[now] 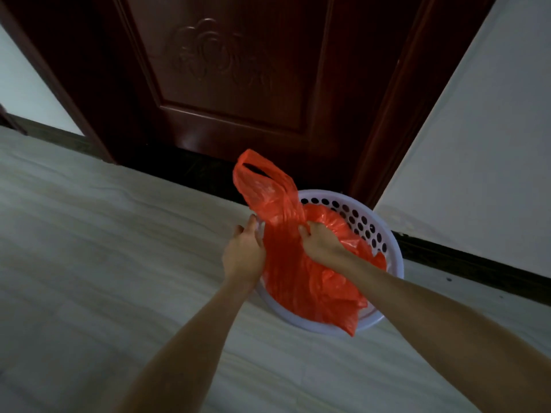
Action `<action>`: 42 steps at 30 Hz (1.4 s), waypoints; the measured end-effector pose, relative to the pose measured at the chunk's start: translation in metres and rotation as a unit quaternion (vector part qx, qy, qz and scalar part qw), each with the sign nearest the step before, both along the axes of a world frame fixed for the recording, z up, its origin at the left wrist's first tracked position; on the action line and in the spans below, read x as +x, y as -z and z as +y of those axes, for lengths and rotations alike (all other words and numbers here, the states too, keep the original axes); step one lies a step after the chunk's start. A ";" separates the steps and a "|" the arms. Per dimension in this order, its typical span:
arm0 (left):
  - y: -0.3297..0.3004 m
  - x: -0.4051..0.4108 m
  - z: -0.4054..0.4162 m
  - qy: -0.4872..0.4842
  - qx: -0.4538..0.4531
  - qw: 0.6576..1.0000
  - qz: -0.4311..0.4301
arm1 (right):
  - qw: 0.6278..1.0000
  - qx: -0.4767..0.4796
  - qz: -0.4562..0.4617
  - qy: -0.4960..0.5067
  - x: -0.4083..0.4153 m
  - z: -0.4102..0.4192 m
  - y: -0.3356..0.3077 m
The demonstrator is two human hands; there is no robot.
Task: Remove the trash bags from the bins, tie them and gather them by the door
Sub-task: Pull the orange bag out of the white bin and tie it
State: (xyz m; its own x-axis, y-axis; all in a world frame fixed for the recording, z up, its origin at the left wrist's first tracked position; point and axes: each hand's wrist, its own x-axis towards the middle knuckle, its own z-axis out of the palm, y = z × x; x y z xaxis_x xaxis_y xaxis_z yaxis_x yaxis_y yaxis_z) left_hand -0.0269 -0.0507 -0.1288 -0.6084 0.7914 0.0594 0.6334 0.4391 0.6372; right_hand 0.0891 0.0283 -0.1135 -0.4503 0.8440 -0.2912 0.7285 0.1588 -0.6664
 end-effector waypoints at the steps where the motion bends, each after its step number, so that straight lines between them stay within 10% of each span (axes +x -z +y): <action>1: 0.000 0.002 0.000 -0.005 -0.001 1.000 0.002 | 1.000 0.003 0.014 0.013 0.003 0.000 -0.001; 7: 0.006 0.015 0.002 0.009 0.060 0.998 -0.031 | 0.986 0.005 0.056 0.159 0.034 0.013 -0.011; 18: -0.002 0.022 0.007 -0.041 0.103 0.970 -0.218 | 0.989 0.099 -0.035 0.100 0.038 0.009 -0.046; 28: -0.046 0.003 0.009 0.008 -0.059 0.911 -0.407 | 0.945 0.300 -0.043 0.126 0.029 0.005 -0.132; 36: -0.152 -0.062 0.006 -0.037 0.294 0.879 -0.374 | 0.880 0.469 0.003 0.070 -0.023 0.004 -0.227; 42: -0.222 -0.122 -0.050 0.039 0.357 0.883 -0.302 | 0.893 0.442 0.077 -0.028 -0.090 -0.021 -0.268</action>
